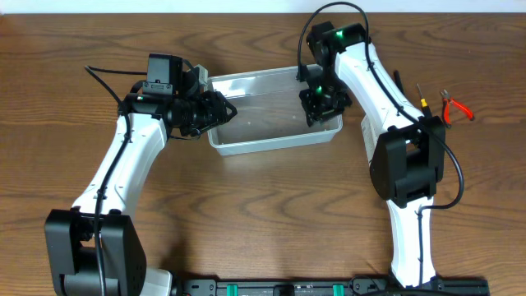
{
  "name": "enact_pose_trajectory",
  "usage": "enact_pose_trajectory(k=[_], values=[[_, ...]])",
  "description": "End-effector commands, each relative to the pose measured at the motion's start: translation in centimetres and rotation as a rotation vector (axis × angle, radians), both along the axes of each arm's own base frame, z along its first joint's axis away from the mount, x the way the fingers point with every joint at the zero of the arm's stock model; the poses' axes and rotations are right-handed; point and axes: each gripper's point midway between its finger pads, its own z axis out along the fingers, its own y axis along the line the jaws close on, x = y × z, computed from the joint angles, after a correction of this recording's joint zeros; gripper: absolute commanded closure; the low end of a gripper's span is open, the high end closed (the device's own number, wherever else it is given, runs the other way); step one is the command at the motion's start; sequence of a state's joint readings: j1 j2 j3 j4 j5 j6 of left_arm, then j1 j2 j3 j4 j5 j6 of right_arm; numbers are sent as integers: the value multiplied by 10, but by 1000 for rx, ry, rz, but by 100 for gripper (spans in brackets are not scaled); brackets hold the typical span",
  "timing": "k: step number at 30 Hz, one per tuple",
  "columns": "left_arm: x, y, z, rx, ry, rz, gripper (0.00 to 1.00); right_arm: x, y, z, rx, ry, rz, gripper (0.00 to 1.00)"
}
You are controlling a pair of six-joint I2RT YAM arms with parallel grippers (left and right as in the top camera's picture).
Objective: Pack container
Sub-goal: 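Rotate the box with both grippers to square it with the table, then release the box and lift both grippers away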
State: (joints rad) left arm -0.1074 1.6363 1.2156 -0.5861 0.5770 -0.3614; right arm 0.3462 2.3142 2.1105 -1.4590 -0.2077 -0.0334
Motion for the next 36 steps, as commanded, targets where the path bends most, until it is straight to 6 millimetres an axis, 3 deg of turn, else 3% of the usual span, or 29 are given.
enact_pose_trajectory(k=[1, 3, 8, 10, 12, 16, 22, 27, 32, 36], values=[[1, -3, 7, -9, -23, -18, 42, 20, 7, 32, 42, -120, 15, 65], [2, -3, 7, -10, -27, -18, 42, 34, 12, 46, 67, -190, 33, 64], [13, -4, 19, -17, -97, -17, 43, 70, 20, 102, 116, -397, 32, 49], [19, -4, 31, -21, -143, -16, 42, 82, 15, 127, 103, -487, 21, 37], [25, -1, 44, -25, -189, -9, 42, 90, 9, 148, 89, -555, 8, 32], [28, 15, 51, 5, -213, 39, 42, 95, -6, 171, 71, -614, -24, 31], [30, 69, 38, 121, -145, 232, 42, 96, -49, 168, -23, -581, -144, 40], [19, 105, 22, 216, -54, 348, 42, 93, -72, 163, -50, -544, -190, 71], [10, 110, 16, 244, -14, 357, 42, 92, -75, 150, -59, -508, -194, 78], [9, 110, 15, 244, -7, 356, 42, 85, -68, 124, -73, -437, -170, 83]])
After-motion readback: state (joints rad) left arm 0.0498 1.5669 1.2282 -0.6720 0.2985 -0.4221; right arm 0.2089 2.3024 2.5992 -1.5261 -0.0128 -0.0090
